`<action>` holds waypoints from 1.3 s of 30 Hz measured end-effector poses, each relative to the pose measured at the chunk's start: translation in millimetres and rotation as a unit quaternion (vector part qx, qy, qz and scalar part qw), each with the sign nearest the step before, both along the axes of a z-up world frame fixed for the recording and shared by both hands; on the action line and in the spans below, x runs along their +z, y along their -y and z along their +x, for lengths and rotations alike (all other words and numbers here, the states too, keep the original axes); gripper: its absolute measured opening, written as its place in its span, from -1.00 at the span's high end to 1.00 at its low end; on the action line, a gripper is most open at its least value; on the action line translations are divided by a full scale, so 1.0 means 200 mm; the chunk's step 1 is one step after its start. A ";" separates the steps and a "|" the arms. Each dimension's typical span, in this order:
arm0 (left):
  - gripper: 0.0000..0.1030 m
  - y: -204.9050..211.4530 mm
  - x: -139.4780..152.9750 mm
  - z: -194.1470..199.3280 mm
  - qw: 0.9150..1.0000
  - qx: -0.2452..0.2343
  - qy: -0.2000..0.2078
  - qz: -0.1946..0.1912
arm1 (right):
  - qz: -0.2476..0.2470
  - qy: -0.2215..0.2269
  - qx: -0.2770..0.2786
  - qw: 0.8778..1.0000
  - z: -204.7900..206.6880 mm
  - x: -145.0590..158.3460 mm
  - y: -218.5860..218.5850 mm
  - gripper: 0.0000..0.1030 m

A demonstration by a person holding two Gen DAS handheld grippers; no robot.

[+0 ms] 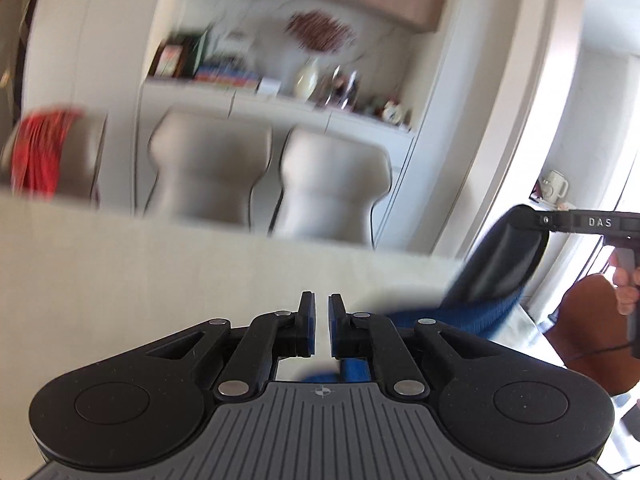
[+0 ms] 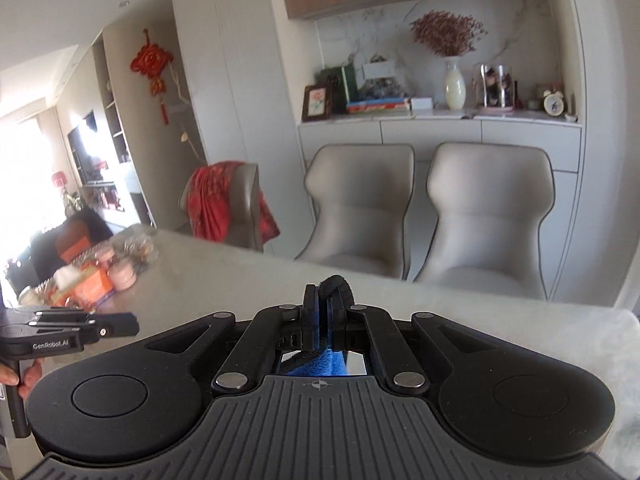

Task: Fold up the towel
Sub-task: 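Lift the towel with both grippers and shake it open in the air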

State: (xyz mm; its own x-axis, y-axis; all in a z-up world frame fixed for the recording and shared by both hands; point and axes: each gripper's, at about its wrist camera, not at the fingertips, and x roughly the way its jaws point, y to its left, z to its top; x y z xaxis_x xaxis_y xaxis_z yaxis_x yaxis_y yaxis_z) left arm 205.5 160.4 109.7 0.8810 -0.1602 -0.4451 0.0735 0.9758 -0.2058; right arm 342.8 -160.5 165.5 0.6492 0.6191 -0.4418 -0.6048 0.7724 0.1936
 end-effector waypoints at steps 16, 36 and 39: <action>-0.26 0.52 -0.21 0.07 0.982 -0.190 0.019 -0.003 | 0.021 0.047 -0.016 0.999 0.01 0.19 0.10 0.92; 0.94 0.57 -0.23 0.39 0.982 -0.172 -0.009 0.077 | 0.055 0.033 -0.065 0.996 0.12 0.22 0.31 0.92; 0.94 0.44 -0.01 0.48 0.984 -0.135 0.021 0.116 | 0.068 0.035 -0.071 0.995 0.21 0.25 0.30 0.92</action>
State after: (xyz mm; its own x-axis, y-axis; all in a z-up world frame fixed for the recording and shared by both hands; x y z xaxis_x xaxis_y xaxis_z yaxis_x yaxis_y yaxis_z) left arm 301.8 71.6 108.2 0.8387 -0.2897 -0.4612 0.3411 0.9396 0.0300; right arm 384.1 -219.8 216.5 0.7602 0.5703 -0.3113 -0.5080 0.8204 0.2624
